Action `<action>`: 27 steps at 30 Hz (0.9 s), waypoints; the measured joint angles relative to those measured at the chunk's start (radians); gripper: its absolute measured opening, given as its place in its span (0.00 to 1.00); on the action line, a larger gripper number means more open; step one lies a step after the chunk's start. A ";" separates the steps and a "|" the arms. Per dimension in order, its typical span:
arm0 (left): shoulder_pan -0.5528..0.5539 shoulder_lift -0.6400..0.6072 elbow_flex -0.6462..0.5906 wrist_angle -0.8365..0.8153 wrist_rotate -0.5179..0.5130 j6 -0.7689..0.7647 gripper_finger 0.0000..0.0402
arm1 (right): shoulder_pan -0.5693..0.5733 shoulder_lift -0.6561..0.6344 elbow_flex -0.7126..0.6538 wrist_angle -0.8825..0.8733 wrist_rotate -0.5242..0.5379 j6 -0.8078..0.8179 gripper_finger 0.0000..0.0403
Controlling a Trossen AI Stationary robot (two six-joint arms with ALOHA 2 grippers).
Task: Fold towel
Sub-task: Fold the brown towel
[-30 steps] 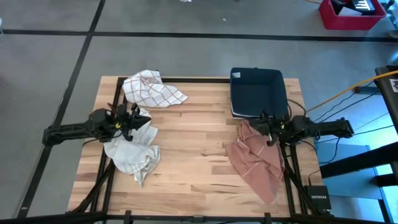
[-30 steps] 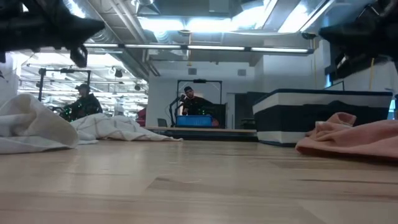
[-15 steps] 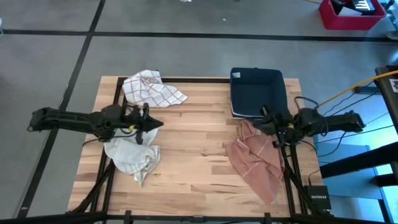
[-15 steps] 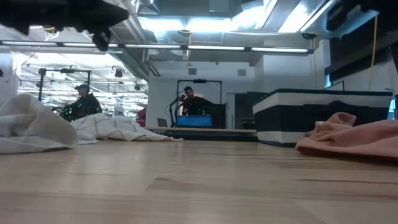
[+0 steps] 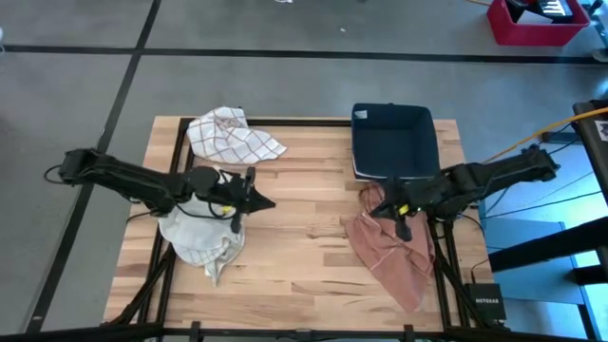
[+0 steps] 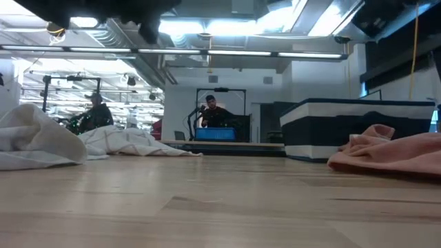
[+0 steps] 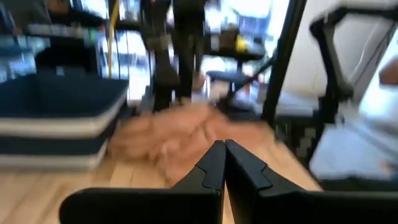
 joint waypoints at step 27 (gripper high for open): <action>-0.003 0.298 0.453 -0.587 -0.012 0.212 0.00 | 0.040 0.322 -0.030 -0.179 0.132 -0.144 0.51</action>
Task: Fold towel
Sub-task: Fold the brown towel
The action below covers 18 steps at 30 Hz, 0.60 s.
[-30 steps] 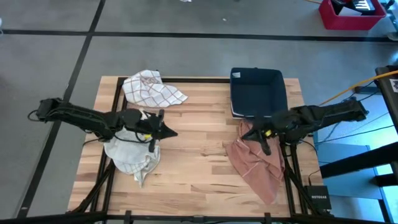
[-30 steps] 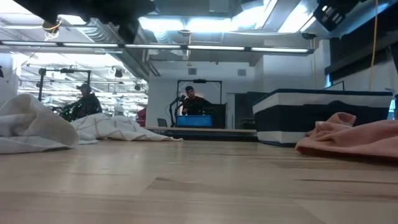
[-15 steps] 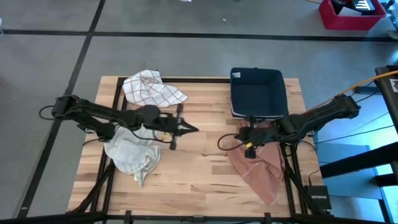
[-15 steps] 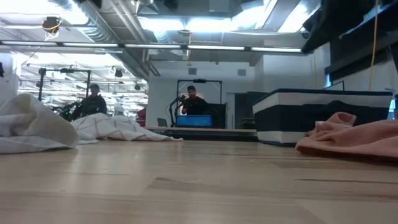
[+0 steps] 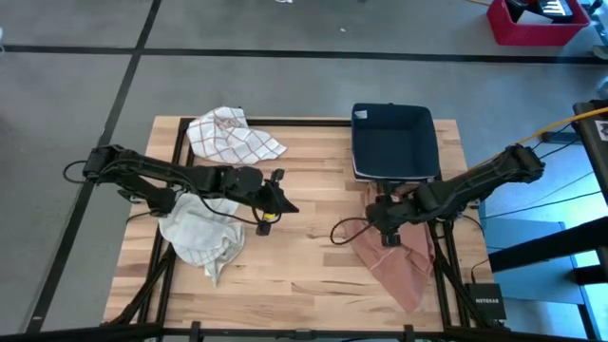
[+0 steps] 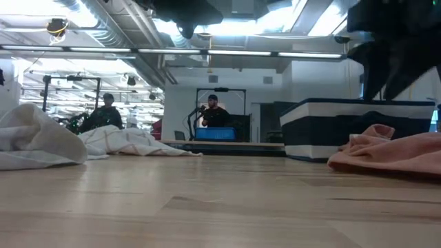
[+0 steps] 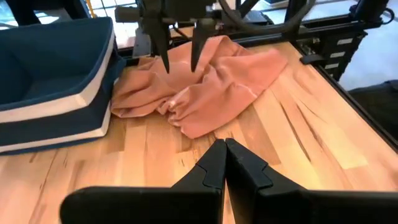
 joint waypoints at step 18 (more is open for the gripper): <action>0.001 0.000 0.000 -0.003 0.000 0.054 0.00 | -0.002 0.266 -0.010 -0.109 0.299 -0.184 0.19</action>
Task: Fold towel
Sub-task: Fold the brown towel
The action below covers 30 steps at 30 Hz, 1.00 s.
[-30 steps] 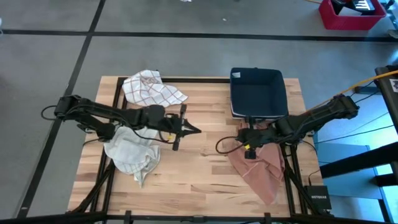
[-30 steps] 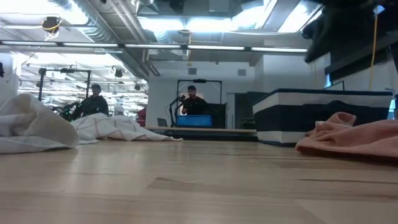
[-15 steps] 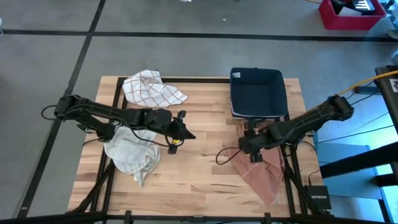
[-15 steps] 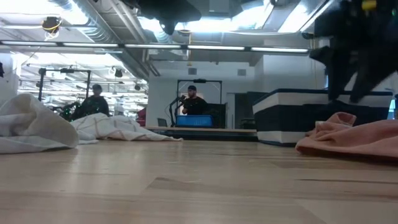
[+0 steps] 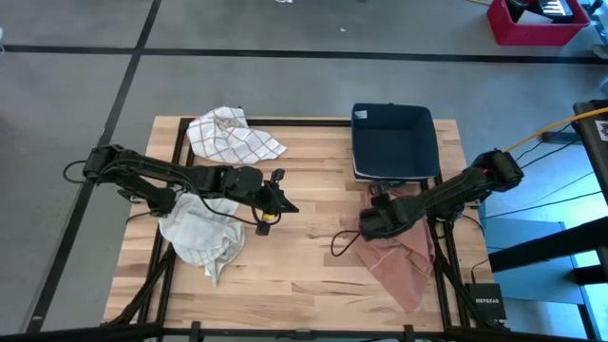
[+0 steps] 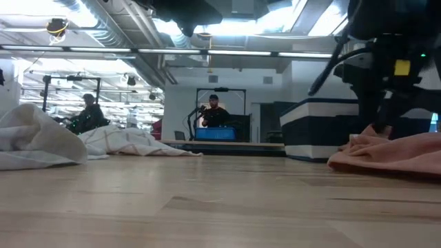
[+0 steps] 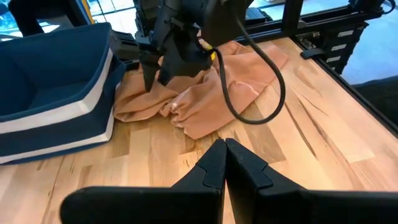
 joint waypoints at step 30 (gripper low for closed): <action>-0.031 0.037 0.000 0.070 -0.047 -0.170 0.00 | -0.189 -0.038 0.776 -0.049 0.278 0.173 0.02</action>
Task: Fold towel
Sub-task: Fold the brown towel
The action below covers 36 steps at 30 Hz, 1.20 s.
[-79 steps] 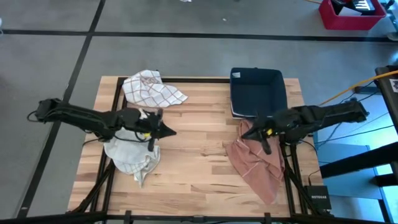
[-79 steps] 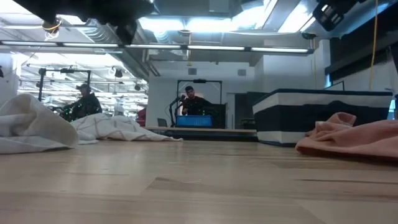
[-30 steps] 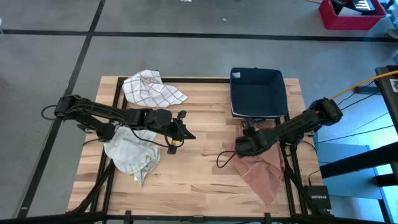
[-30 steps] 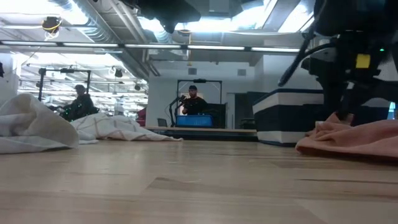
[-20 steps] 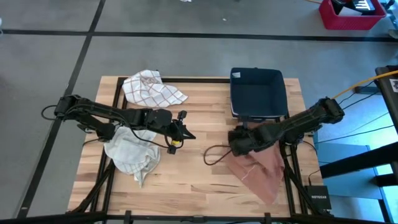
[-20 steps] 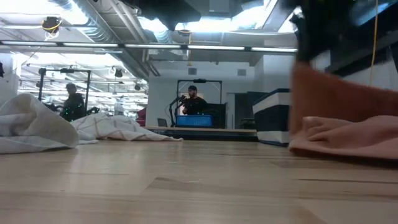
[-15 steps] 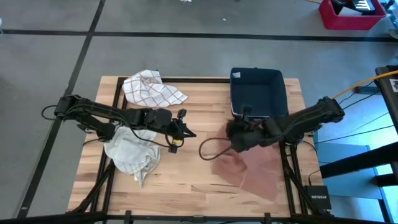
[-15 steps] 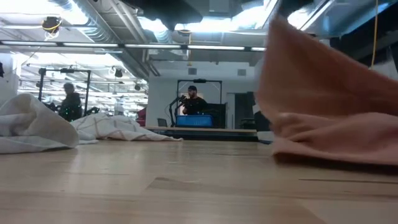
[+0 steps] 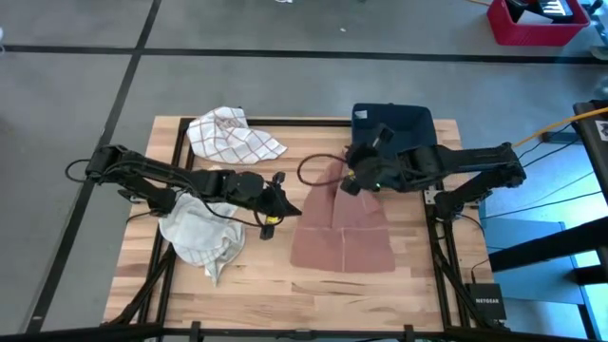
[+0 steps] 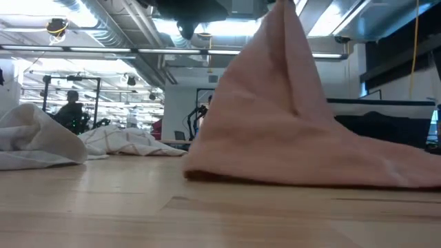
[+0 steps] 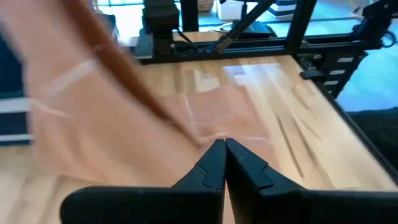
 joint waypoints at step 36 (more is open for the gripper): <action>0.032 0.642 0.267 0.288 -0.152 -0.305 0.45 | -0.059 0.002 -0.028 0.030 -0.018 -0.055 0.02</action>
